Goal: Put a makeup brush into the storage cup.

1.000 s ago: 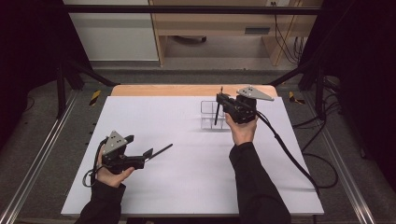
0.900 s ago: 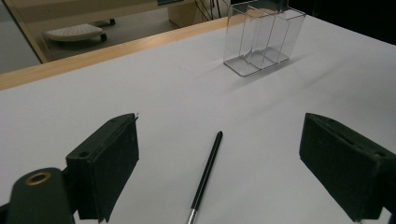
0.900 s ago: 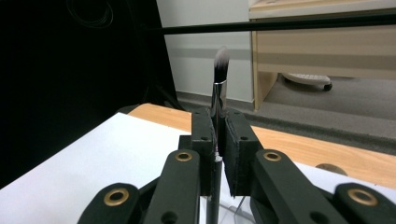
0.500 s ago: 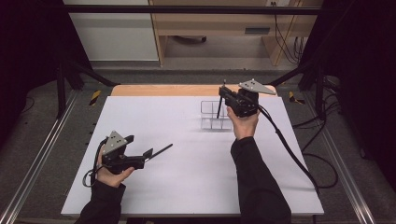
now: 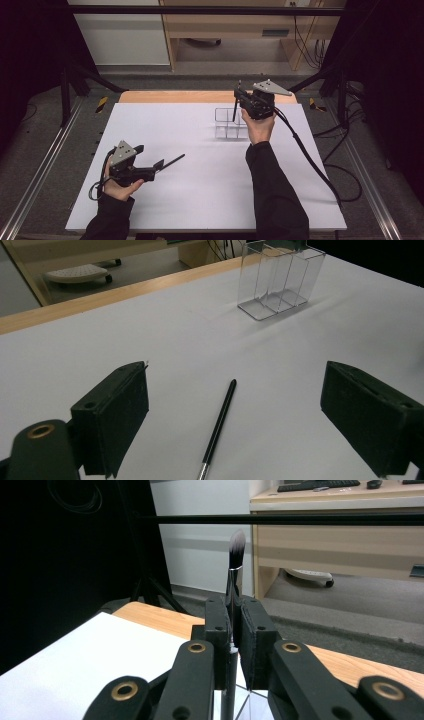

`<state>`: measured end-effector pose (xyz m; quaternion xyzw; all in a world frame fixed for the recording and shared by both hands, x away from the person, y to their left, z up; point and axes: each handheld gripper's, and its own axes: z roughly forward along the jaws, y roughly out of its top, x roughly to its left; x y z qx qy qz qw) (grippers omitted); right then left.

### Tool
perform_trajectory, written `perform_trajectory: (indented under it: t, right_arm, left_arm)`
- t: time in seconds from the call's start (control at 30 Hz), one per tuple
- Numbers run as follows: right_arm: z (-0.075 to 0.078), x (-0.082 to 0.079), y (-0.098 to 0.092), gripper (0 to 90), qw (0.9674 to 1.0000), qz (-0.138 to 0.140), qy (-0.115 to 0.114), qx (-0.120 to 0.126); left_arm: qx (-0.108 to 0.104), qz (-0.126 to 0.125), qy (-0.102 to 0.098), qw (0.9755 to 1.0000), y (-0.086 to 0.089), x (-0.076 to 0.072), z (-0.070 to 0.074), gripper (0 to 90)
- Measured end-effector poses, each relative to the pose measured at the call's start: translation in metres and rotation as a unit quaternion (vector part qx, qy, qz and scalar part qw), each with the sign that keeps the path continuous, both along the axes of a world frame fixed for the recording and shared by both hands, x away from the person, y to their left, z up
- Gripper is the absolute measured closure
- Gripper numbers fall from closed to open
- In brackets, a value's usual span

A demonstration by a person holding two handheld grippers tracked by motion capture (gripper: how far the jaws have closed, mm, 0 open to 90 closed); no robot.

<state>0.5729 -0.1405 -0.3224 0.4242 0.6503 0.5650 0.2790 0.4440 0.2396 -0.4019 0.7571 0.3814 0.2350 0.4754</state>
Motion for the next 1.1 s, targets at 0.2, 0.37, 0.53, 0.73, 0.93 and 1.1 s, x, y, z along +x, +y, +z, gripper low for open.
perform_trajectory:
  t: [0.2,0.37,0.53,0.73,0.93,1.1]
  right_arm:
    - [-0.001,0.006,0.001,83.9,1.0000,-0.008,-0.003,-0.003]
    - [-0.003,0.012,0.002,84.0,0.9999,-0.014,-0.002,-0.004]
    - [-0.005,0.015,0.003,84.0,0.9998,-0.016,-0.003,-0.009]
    - [-0.006,0.021,0.003,84.0,0.9997,-0.022,-0.005,-0.008]
    - [-0.011,0.026,0.005,84.0,0.9997,-0.025,-0.001,-0.009]
    - [-0.014,0.029,0.007,84.0,0.9997,-0.024,0.001,-0.009]
  left_arm:
    - [0.000,-0.001,0.000,1.0000,0.000,0.000,0.000,11.0]
    - [0.003,-0.003,0.000,1.0000,-0.001,0.000,0.000,11.0]
    - [0.002,-0.002,0.001,1.0000,0.000,0.000,0.000,11.0]
    - [0.002,-0.004,0.000,1.0000,-0.001,0.000,0.000,11.0]
    - [0.001,-0.005,-0.001,1.0000,-0.001,-0.001,0.000,11.0]
    - [0.001,-0.006,-0.002,1.0000,-0.001,-0.001,0.000,11.0]
